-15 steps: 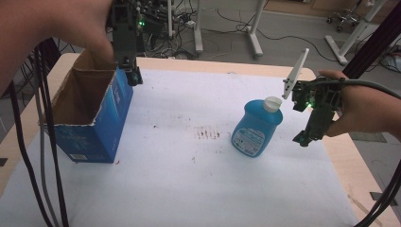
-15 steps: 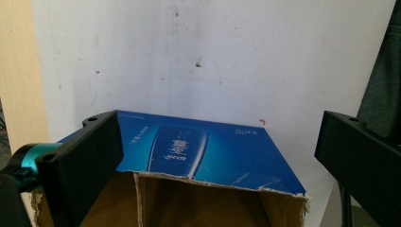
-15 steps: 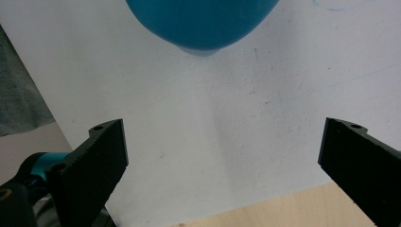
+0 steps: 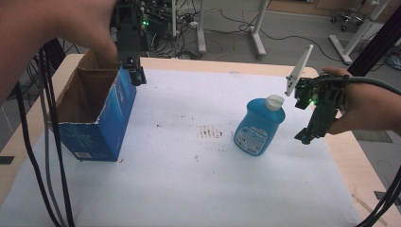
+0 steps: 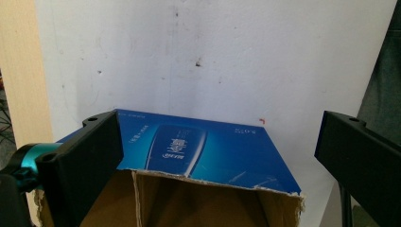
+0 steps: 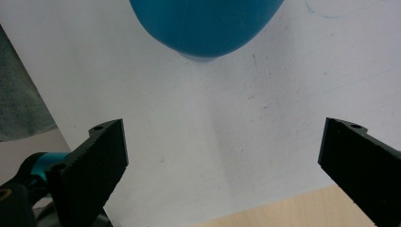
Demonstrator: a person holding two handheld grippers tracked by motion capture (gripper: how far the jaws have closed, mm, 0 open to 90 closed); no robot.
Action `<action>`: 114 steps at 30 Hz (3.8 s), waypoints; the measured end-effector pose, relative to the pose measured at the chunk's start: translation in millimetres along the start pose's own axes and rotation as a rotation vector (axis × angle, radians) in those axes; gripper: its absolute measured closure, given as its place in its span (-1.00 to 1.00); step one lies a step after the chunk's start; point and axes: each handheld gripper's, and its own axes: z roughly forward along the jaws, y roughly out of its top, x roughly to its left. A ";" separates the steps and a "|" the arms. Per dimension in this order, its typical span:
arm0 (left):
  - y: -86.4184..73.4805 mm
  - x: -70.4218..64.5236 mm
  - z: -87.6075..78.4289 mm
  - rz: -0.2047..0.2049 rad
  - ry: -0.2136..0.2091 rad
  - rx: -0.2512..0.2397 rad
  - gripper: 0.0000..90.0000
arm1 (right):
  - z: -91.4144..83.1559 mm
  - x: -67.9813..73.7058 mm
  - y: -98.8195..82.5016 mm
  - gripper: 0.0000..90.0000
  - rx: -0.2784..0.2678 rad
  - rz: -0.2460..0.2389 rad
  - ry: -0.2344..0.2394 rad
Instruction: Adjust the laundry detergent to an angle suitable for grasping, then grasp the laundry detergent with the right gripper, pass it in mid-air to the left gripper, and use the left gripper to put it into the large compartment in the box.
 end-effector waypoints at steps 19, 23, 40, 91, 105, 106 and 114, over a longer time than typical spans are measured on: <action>-1.7 -1.2 -0.6 -0.007 0.006 0.009 -0.96 | -3.0 5.3 -2.0 -0.97 -0.009 0.015 -0.010; -2.0 -1.4 -0.8 -0.012 0.009 0.005 -0.96 | -1.3 5.8 -6.7 -0.97 -0.027 0.022 0.004; -0.7 -2.6 2.2 -0.002 -0.001 0.009 -0.96 | 11.8 14.3 -38.4 -0.97 -0.280 0.178 0.044; -9.9 -4.0 1.6 -0.006 0.005 0.000 -0.96 | 113.6 22.2 -43.9 -0.97 -0.804 0.480 -0.057; -12.9 -1.7 3.0 -0.019 0.005 0.013 -0.96 | 124.5 20.1 -33.7 -0.97 -0.874 0.491 -0.058; -12.9 -1.5 2.9 -0.018 0.005 0.012 -0.96 | 124.8 20.7 -33.0 -0.97 -0.876 0.491 -0.057; -12.7 -0.9 3.6 -0.014 0.004 0.015 -0.96 | 128.3 23.8 -32.2 -0.94 -0.922 0.493 -0.070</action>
